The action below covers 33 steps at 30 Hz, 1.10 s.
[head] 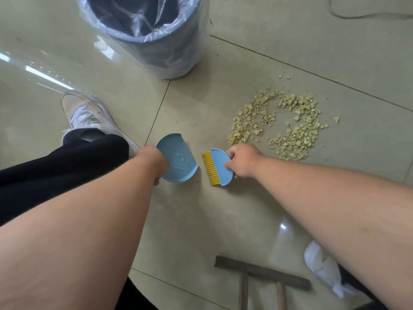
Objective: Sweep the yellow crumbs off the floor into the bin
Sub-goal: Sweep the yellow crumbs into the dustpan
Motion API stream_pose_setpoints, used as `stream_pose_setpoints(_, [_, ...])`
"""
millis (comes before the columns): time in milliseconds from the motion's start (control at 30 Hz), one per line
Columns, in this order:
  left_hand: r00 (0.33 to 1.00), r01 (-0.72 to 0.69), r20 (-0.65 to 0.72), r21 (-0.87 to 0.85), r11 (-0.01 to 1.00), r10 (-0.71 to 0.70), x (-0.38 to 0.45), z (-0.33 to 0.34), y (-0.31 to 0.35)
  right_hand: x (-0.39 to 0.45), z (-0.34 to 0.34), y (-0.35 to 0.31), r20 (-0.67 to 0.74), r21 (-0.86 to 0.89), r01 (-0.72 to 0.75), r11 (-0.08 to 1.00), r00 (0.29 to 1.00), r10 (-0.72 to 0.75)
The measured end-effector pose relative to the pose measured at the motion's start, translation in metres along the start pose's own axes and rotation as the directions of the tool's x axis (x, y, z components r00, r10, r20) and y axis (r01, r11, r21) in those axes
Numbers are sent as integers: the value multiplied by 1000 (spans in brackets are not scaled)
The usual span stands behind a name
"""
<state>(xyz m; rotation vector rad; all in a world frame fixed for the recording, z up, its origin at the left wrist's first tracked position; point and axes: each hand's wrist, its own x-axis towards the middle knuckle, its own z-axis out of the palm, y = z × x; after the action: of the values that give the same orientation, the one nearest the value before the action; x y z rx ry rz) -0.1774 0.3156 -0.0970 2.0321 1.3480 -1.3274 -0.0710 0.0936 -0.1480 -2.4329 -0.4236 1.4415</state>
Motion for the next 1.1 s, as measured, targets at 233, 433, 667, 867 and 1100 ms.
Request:
stream_pose_setpoints(233, [993, -111, -29, -38, 993, 110, -2, 18, 16, 0, -57, 48, -139, -19, -114, 993, 984, 110])
stream_pose_setpoints(433, [990, -139, -18, -56, 989, 139, 1, 28, 20, -3, -100, 73, -247, -55, -162, 985, 958, 144])
stream_pose_setpoints(667, [989, -146, -11, -55, 988, 145, -2, 24, 22, -15, -118, 79, -250, 50, -128, 990, 959, 137])
stream_pose_setpoints(867, [987, -158, 33, 40, 987, 157, -22, 29, 41, -35, -62, 79, -14, 114, -51, 992, 998, 53])
stream_pose_setpoints(1100, [984, -174, 50, 128, 976, 169, -56, 45, 66, -46, -8, 92, -120, -23, -77, 997, 990, 74])
